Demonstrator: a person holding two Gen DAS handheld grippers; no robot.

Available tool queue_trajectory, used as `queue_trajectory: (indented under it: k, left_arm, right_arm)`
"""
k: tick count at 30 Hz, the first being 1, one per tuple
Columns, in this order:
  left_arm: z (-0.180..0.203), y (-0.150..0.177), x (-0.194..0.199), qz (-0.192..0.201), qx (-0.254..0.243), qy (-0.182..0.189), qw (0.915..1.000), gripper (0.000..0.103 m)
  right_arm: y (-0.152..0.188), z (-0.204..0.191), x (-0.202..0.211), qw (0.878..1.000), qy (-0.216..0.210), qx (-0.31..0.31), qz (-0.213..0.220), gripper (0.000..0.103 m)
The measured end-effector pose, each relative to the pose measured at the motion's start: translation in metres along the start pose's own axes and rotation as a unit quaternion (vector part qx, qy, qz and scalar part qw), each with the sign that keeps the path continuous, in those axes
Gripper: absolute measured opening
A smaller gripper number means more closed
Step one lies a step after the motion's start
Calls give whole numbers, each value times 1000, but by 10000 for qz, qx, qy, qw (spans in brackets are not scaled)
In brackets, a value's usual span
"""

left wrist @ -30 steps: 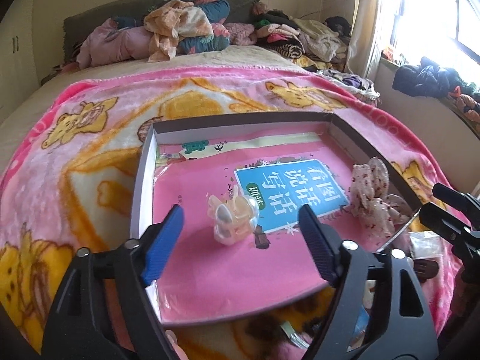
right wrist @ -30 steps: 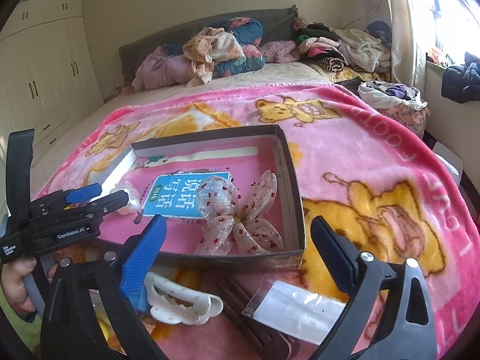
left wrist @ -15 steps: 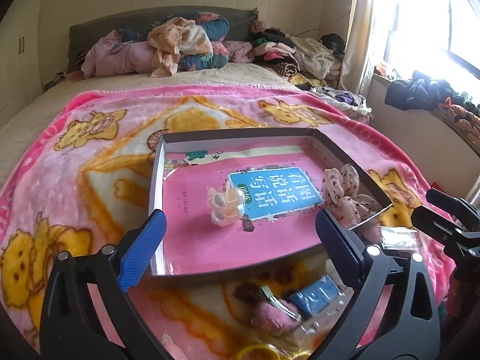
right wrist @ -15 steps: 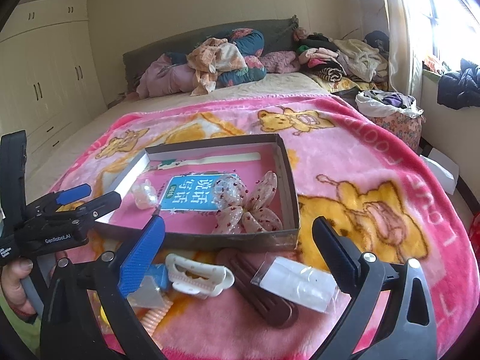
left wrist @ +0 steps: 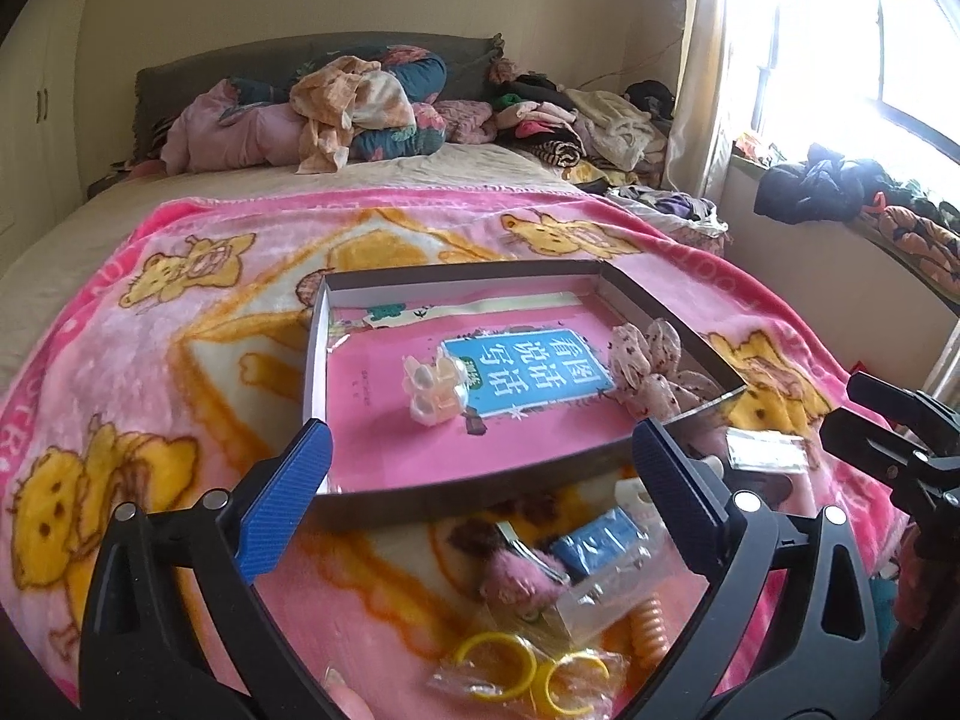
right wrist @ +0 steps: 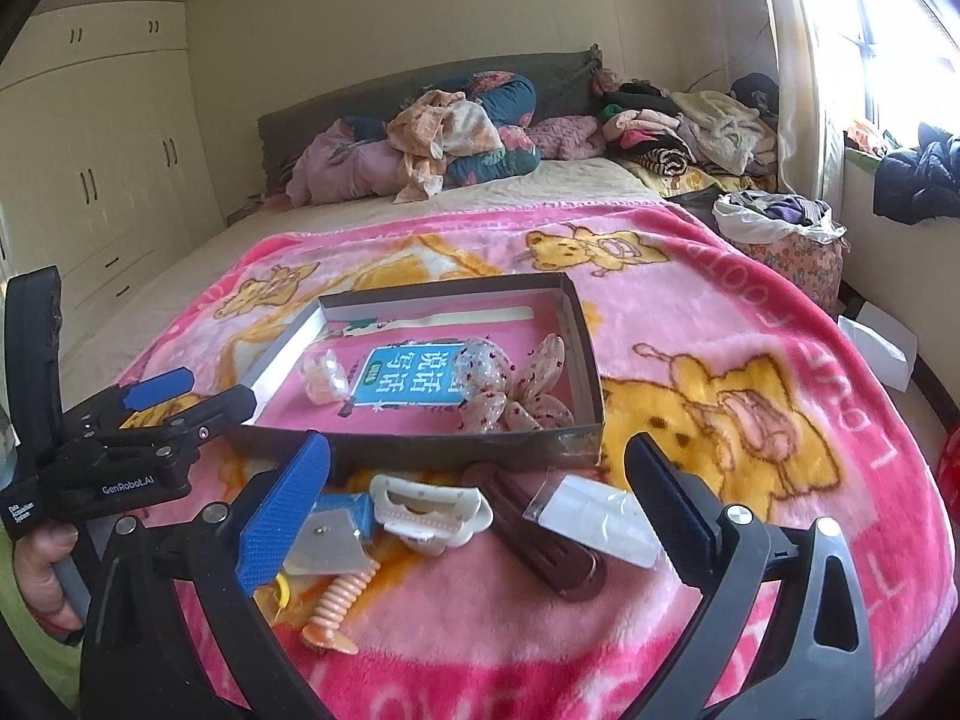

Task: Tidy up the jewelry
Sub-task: 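Withdraw both tools from the box toward the remaining jewelry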

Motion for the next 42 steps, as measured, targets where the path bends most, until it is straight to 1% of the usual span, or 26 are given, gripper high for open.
queue_trajectory:
  k: [8, 17, 23, 32, 35, 38, 42]
  left_arm:
    - [10, 13, 10, -5, -59, 75, 10000, 91]
    - [23, 35, 15, -193, -225, 194, 9994, 91]
    - [32, 53, 13, -396, -345, 294, 9982, 91]
    - [47, 60, 11, -420, -614, 428, 9963, 91]
    - [54, 60, 6, -470, -792, 467, 9947, 91]
    - [62, 60, -3, -594, -1096, 468, 9911, 91]
    - [68, 57, -11, -637, -1353, 520, 9874, 91]
  right_arm:
    - [10, 3, 11, 10000, 21, -11, -1, 96]
    - [26, 14, 21, 9999, 39, -77, -118, 96]
    - [37, 25, 20, 9996, 145, -146, -215, 96]
    - [50, 42, 14, 9984, 387, -188, -358, 96]
    - [54, 49, 10, 9976, 479, -241, -437, 96]
    - [55, 57, 5, 9968, 562, -298, -482, 96]
    - [55, 68, -4, 9955, 682, -347, -560, 96]
Point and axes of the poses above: each gripper's, at about its wrist camera, not at the fingertips, and x roughly against the way its jaws point, z to its right, y to its underside, the point moved 6 cm from there along -x, roughly the way its jaws point, and after that the axes turned 11 degrees about -x, right-handed, at the moved point
